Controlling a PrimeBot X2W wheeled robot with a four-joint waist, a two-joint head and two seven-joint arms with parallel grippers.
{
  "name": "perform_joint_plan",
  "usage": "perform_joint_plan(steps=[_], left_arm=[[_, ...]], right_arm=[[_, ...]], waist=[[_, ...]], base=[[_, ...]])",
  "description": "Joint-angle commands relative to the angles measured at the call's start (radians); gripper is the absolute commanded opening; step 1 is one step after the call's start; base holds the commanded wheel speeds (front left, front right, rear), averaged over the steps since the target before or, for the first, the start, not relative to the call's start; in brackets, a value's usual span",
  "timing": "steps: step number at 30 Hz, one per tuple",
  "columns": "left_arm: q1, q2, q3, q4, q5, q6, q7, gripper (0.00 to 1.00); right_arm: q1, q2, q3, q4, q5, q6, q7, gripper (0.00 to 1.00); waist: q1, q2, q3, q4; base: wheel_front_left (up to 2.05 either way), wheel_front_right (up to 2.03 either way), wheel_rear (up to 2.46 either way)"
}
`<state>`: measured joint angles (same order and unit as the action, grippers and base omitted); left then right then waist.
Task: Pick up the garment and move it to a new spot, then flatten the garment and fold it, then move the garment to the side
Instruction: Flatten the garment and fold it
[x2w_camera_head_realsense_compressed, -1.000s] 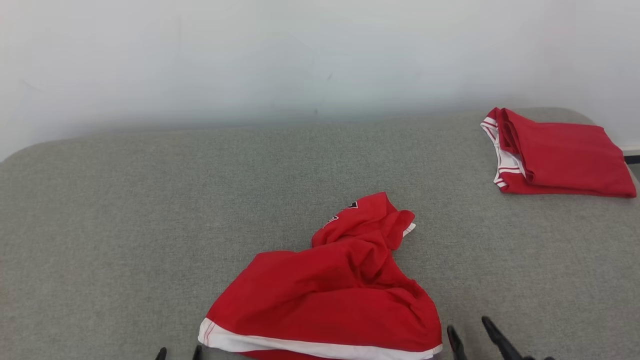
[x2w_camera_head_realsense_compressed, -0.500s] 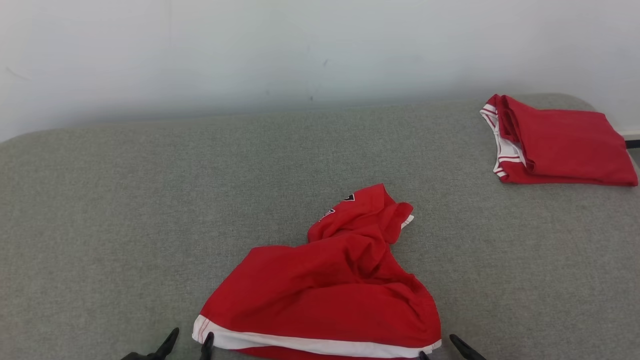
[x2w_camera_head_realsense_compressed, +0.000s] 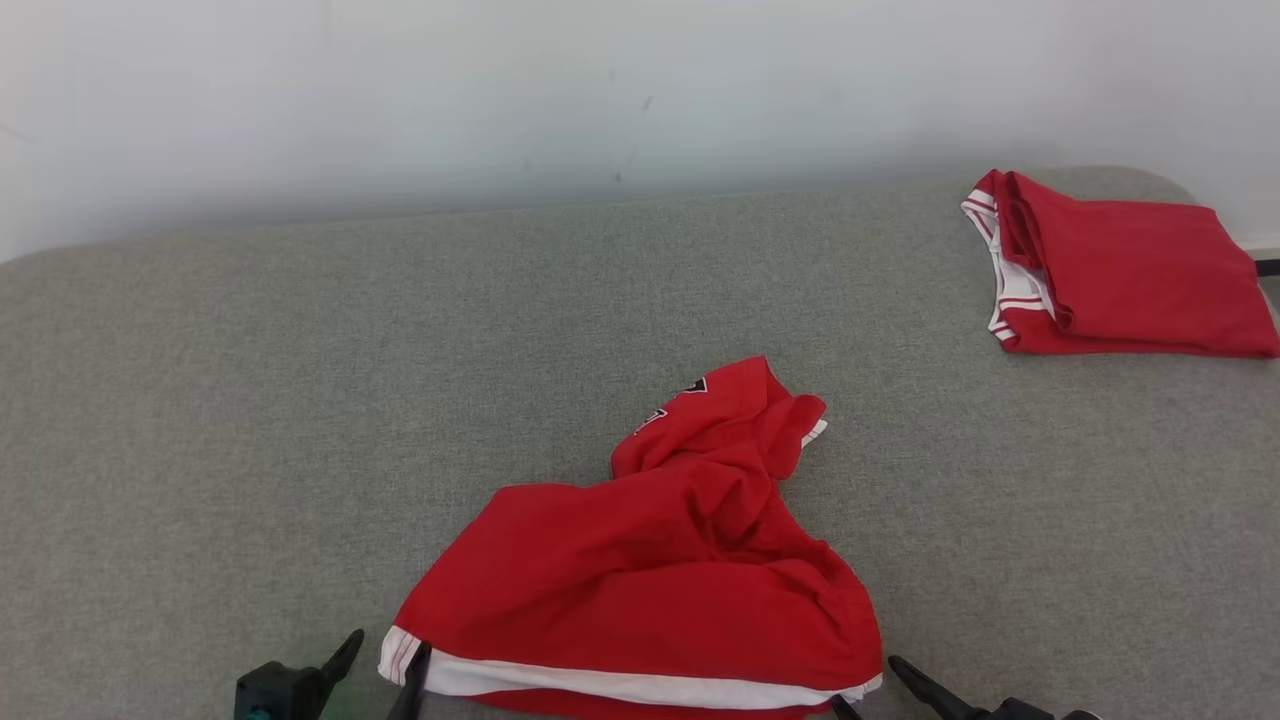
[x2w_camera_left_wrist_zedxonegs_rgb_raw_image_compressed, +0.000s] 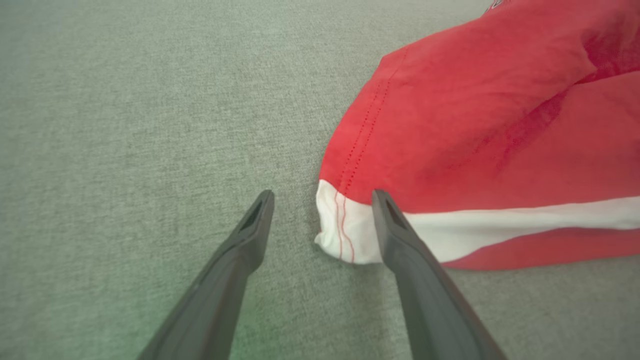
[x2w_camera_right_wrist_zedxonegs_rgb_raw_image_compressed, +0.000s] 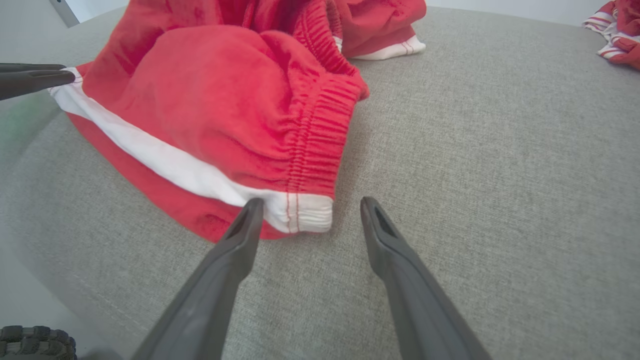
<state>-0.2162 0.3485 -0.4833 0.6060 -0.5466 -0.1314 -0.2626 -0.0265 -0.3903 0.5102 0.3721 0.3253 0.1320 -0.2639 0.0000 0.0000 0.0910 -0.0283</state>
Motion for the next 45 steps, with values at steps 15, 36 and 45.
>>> perform_joint_plan(steps=[15, 36, 45], left_arm=[[0.020, -0.006, -0.014, -0.019, -0.077, 0.002, -0.003, 0.00], [-0.307, 0.109, 0.021, -0.279, 0.016, 0.002, 0.025, 0.00], [-0.861, 0.221, -0.103, -0.209, -0.130, 0.002, 0.158, 0.00]], right_arm=[[0.002, -0.038, 0.048, -0.044, 0.029, -0.003, 0.000, 0.00], [-0.332, -0.038, -0.076, -0.179, 0.104, -0.003, 0.000, 0.00], [-0.918, 0.003, -0.059, -0.018, 0.192, -0.003, 0.091, 0.00]], waist=[[0.0000, 0.0000, -0.016, -0.003], [0.0000, 0.0000, 0.071, -0.028], [0.0000, 0.0000, 0.295, -0.040]], base=[[0.00, 0.00, 0.00], [0.00, 0.00, 0.00], [0.00, 0.00, 0.00]])
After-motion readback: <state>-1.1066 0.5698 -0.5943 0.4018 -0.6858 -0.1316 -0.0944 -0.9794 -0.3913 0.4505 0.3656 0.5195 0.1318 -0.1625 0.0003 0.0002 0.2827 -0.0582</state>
